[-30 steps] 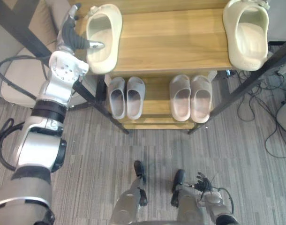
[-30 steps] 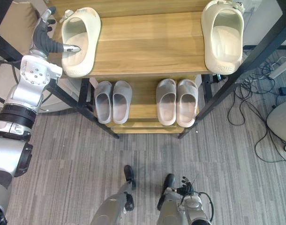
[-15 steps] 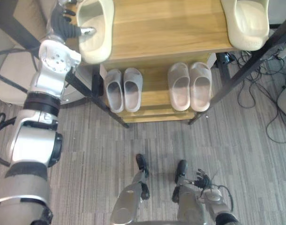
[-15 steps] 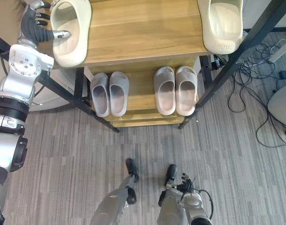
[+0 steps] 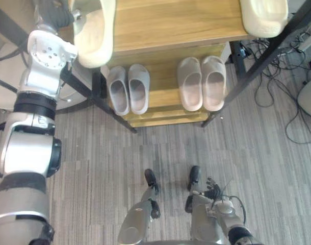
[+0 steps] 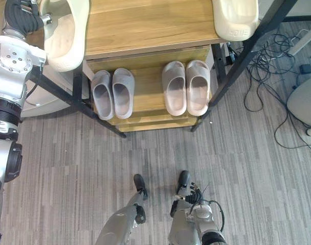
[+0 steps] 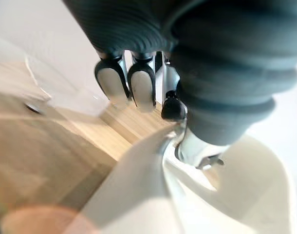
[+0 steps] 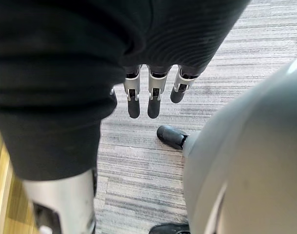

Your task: Organize the slippers on the shoe rack

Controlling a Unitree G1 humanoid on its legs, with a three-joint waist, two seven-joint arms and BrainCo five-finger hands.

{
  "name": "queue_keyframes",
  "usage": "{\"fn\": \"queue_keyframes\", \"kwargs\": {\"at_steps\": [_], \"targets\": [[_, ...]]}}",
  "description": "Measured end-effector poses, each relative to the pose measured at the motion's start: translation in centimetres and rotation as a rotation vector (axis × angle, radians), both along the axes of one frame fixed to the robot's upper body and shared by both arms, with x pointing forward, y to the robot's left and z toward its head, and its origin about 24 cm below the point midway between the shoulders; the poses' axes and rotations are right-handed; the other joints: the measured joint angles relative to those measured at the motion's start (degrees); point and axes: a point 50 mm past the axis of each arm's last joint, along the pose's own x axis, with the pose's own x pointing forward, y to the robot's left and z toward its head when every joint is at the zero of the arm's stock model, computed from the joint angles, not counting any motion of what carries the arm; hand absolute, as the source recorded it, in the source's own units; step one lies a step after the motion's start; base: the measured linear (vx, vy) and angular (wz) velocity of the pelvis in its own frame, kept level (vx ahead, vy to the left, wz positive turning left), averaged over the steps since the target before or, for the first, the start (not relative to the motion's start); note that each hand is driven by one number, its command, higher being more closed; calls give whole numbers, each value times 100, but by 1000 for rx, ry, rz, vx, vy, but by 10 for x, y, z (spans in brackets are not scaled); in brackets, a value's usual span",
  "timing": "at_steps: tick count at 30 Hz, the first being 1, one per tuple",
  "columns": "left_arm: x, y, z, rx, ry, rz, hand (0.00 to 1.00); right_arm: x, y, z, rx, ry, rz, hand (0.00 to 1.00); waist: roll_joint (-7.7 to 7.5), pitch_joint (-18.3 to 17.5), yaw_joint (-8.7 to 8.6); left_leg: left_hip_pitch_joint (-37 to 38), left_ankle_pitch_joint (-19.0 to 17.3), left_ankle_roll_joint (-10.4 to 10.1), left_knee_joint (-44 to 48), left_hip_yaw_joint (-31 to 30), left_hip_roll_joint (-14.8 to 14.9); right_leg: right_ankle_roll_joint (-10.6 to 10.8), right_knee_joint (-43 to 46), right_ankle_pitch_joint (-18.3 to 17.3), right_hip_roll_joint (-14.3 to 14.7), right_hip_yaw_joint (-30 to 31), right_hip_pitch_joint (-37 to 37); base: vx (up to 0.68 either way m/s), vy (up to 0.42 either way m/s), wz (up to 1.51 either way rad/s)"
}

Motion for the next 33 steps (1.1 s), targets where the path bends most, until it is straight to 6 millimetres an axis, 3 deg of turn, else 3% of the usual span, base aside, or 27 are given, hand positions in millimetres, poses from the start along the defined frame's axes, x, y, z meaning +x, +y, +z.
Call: {"fn": "queue_keyframes", "kwargs": {"at_steps": [6, 13, 27, 33], "targets": [[3, -15, -3, -1, -3, -44, 100, -3, 0, -2, 1, 13, 0, 0, -31, -15, -20, 128, 12, 49, 16, -43, 15, 11, -68, 51, 52, -87, 210, 12, 56, 6], [6, -48, -6, -23, -27, -159, 100, -9, 6, -7, 14, 38, 10, 0, -243, -129, -35, 222, -51, 39, 12, -48, 3, 13, -68, -36, 40, -85, 315, 1, 85, 1], [11, -106, -18, -58, -23, -322, 100, -14, 11, -11, 17, 65, 29, 0, -298, -349, -232, 402, -115, 18, -16, 96, 10, 17, -68, -48, 45, 30, 394, -21, 80, -6], [12, -120, -22, -91, -15, -359, 100, -12, 12, -10, 18, 60, 29, 0, -296, -352, -282, 414, -162, -14, -17, 208, 15, 20, -69, -48, 55, 166, 330, -17, 77, -14]]}}
